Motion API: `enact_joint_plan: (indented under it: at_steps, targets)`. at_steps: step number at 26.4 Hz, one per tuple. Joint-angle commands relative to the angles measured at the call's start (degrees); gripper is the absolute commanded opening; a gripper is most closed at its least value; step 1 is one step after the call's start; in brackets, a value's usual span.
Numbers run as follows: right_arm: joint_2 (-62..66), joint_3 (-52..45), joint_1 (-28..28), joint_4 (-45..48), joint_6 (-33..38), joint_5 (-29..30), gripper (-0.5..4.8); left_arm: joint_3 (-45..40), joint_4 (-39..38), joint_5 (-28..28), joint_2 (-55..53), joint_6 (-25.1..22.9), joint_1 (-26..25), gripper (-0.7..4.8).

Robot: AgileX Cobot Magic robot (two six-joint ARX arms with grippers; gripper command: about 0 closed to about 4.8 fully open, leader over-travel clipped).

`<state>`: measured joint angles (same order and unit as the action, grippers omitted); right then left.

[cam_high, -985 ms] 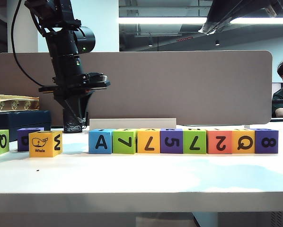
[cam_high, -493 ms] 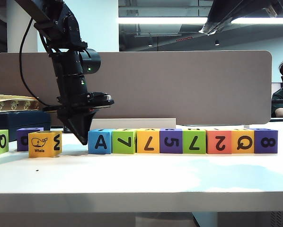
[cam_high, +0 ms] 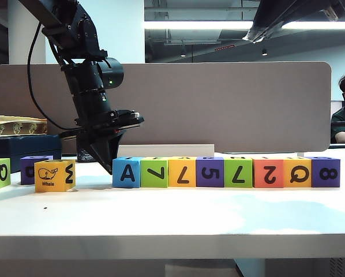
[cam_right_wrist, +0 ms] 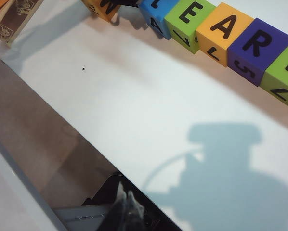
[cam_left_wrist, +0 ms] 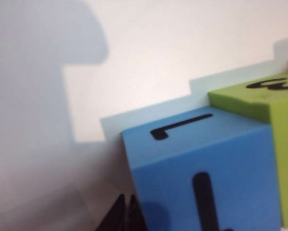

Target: Select the appropriate blocks from the scattered letter blocks on the table and arrange them in a row to spell out "LEARNING".

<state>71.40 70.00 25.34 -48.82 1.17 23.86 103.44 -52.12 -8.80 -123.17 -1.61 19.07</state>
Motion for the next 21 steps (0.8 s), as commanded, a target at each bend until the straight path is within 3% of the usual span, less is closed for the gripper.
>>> enact_joint_plan:
  at_steps: [1,4,10,21]
  targets:
    - [-0.17,0.24,0.04,0.61,-0.15,0.26,-0.01,0.09,0.28,-0.46,0.09,0.11,0.04,-0.06]
    - [-0.17,0.24,0.04,0.59,-0.15,0.28,-0.01,0.13,-0.85,-0.24,0.22,0.11,0.04,-0.06]
    - [-0.17,0.26,0.04,1.27,-0.15,0.26,-0.01,0.17,-5.53,6.1,2.4,-1.4,0.02,-0.06]
    - [-0.17,0.24,0.02,5.33,-0.15,0.07,-0.01,0.46,-8.72,4.61,19.89,-2.12,0.04,-0.06]
